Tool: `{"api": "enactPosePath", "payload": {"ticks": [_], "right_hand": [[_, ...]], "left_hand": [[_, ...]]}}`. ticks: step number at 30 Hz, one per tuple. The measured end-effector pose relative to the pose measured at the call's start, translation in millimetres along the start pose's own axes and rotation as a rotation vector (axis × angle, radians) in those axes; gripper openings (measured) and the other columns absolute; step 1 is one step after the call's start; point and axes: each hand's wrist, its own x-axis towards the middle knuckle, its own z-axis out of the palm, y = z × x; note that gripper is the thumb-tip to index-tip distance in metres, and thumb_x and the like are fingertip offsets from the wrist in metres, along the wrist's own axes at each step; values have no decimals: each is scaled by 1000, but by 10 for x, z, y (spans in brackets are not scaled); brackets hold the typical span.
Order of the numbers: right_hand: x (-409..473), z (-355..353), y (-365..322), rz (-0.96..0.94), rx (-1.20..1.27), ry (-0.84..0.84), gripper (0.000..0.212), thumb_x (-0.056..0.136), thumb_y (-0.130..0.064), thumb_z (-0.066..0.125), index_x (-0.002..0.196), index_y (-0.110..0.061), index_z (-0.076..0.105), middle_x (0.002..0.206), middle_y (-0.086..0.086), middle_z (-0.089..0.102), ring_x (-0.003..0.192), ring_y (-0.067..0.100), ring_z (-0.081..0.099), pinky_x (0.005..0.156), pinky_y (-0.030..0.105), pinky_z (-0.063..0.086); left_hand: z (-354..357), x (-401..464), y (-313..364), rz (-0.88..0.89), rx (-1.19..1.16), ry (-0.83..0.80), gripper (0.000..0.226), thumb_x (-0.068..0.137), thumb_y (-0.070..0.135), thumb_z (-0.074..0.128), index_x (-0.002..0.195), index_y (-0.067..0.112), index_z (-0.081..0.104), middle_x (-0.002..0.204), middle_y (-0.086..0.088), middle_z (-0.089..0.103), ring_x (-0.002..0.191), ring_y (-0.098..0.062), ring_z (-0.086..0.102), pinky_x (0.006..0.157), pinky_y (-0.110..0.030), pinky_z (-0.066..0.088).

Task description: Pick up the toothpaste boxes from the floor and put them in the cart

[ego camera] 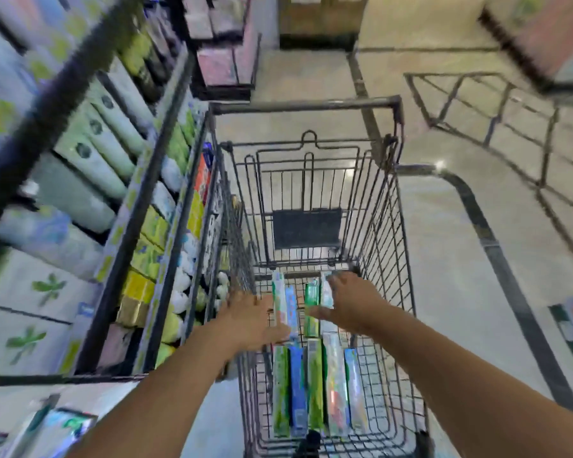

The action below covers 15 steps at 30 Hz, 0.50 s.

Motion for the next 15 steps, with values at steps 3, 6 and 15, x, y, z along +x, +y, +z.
{"api": "enactPosePath", "payload": {"ticks": [3,6,15], "right_hand": [[-323,-133,-223,-25,-61,11,106,76,-86,31,154,-15,19,161,11,19,148,31,16,118,51,19],[-581,-173,-582,-59,-109,55,106,75,-87,33,152,-15,23,158,12,25,145,32,22,117,51,22],[-1282,352,-2376,-335,-293,52,95,84,-77,42,153,-14,21,159,9,21,146,28,21,118,45,22]], "left_hand": [[-81,-524,-88,3,26,38,98,84,81,29,157,24,-4,163,-13,-1,150,-32,-3,119,-54,8],[-29,-1035,-273,-3,-3,88,99,83,83,30,157,25,-4,164,-10,-4,150,-32,-3,118,-59,6],[1251,-2677,-1681,-183,-297,198,107,73,91,27,156,28,4,162,-10,14,146,-33,18,116,-52,23]]}}
